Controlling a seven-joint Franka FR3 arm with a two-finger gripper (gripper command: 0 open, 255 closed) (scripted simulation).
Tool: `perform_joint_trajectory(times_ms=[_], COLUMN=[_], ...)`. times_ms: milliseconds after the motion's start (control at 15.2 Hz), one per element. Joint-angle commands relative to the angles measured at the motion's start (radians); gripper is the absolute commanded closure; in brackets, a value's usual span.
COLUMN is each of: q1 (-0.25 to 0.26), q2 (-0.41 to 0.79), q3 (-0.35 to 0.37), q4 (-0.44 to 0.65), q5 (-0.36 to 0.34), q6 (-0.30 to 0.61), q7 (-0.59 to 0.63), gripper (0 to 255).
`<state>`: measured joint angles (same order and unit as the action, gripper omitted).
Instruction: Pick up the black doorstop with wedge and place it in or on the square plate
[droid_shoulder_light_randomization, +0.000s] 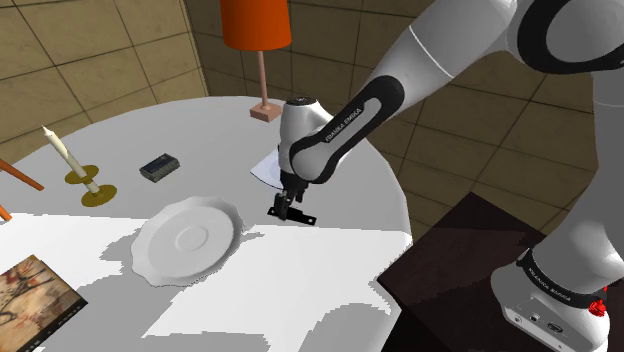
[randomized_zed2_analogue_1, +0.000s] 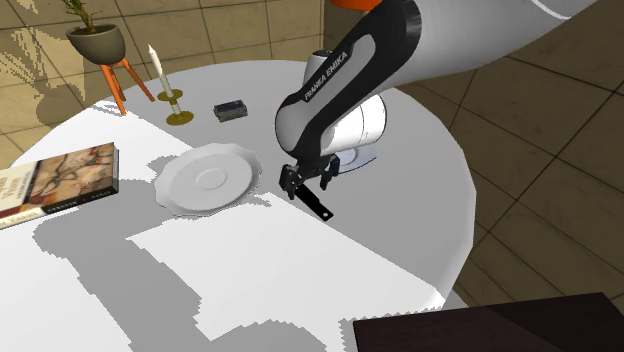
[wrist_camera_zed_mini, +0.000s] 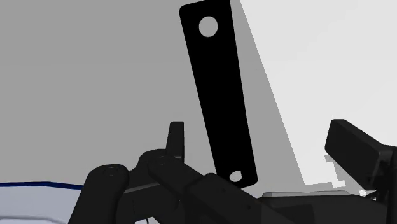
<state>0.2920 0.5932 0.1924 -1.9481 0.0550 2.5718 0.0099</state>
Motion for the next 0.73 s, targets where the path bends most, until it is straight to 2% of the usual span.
perform_joint_trajectory(times_ms=[0,132,660], q1=[0.005,0.011,0.011], q2=[0.025,0.056,0.056], q3=[-0.003,-0.006,-0.006], q4=[0.008,0.017,0.017], q5=[-0.003,-0.007,-0.007], q6=[0.018,0.04,0.039], q7=[0.001,0.004,0.003], gripper=[0,0,0])
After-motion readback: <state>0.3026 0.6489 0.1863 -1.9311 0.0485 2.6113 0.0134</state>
